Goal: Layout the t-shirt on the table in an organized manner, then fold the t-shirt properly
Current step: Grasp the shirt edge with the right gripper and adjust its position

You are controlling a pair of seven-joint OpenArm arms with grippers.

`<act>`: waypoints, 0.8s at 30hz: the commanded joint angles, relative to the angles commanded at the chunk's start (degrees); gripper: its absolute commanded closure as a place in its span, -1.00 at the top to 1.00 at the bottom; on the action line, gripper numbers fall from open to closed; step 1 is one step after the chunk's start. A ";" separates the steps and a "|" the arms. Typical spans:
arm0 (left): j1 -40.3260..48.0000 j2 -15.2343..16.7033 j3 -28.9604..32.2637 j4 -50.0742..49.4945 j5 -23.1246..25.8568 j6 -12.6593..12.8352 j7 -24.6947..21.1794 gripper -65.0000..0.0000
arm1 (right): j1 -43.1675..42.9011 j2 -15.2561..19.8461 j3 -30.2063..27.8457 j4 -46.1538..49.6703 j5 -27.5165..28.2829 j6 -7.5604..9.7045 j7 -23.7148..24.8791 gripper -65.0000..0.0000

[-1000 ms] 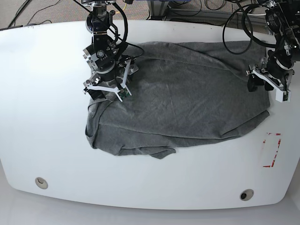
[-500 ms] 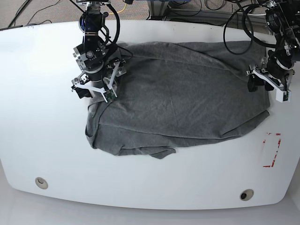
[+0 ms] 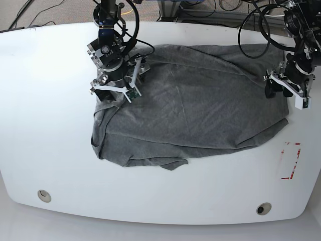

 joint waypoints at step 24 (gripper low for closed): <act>0.09 0.00 -0.09 0.00 0.00 0.00 0.00 0.17 | 0.09 1.85 5.80 -2.64 0.09 0.09 0.44 0.71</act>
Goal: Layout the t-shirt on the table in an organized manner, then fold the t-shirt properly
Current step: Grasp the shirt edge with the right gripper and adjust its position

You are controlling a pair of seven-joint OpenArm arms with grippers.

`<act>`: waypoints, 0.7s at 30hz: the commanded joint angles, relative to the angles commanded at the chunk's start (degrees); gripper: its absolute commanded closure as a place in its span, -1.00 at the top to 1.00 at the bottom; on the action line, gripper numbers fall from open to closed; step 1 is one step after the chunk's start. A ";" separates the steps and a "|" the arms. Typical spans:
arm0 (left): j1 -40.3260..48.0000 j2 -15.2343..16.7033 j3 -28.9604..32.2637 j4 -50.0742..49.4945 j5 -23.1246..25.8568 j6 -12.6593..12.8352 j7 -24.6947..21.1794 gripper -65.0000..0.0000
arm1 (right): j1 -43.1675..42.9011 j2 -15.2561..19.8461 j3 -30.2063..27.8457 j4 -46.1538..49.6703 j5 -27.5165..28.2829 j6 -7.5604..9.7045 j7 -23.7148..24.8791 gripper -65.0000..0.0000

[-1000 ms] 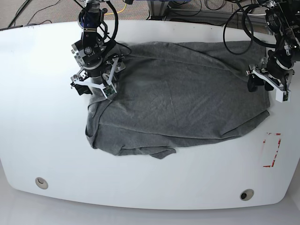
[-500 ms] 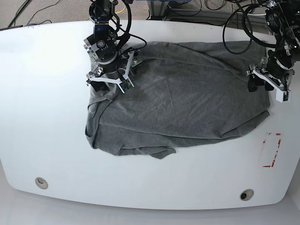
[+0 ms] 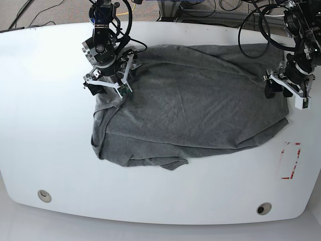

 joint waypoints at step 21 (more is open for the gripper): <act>0.00 0.00 0.09 0.00 0.00 0.00 0.00 0.17 | -0.18 1.23 1.23 0.44 0.00 0.35 0.00 0.02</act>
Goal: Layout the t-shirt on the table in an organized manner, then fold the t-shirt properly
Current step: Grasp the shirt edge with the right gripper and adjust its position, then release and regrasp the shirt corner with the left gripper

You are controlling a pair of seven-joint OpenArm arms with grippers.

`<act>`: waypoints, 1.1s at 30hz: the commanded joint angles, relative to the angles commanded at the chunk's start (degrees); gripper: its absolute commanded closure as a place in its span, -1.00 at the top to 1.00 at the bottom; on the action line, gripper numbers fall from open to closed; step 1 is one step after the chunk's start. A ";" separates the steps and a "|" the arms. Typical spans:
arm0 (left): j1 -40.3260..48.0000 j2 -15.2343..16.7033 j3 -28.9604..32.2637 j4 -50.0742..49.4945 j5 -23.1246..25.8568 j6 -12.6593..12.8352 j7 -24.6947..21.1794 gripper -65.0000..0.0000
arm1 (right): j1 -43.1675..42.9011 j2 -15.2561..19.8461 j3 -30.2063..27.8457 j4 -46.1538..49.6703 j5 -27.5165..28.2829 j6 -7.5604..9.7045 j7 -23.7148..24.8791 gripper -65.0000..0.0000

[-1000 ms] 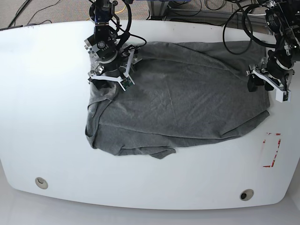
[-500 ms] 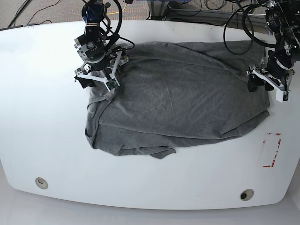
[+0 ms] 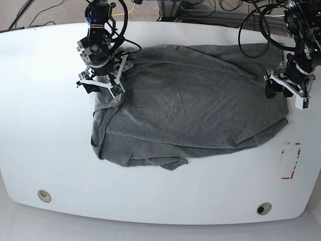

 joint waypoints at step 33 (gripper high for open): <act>2.46 -0.18 -7.03 -1.58 -5.89 -10.11 0.35 0.18 | 0.09 -0.09 -0.09 4.48 -0.26 0.00 -0.35 -1.00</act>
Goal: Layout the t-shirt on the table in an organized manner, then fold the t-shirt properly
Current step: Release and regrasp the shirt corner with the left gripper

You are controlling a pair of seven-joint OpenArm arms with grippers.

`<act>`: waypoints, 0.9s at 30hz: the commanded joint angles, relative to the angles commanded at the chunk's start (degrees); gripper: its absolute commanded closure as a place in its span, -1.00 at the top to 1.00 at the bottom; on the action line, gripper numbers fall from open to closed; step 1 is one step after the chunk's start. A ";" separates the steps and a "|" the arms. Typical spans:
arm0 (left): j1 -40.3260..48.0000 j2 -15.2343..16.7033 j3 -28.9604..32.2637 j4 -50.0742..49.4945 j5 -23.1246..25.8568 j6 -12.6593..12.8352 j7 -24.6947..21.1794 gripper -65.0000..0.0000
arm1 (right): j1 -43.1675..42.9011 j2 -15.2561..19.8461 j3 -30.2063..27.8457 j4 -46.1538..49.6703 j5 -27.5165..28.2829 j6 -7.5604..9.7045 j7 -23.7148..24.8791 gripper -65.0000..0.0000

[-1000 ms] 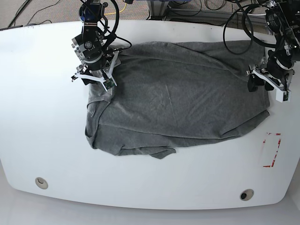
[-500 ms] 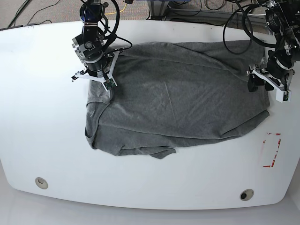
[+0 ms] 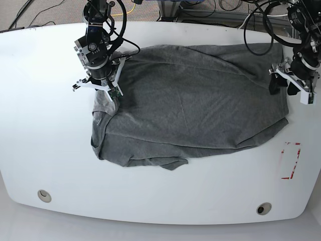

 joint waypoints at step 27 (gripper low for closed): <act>-10.73 1.05 10.64 -20.75 10.11 0.09 -3.52 0.18 | 0.44 -0.26 -0.35 -0.35 0.26 0.09 0.00 -1.00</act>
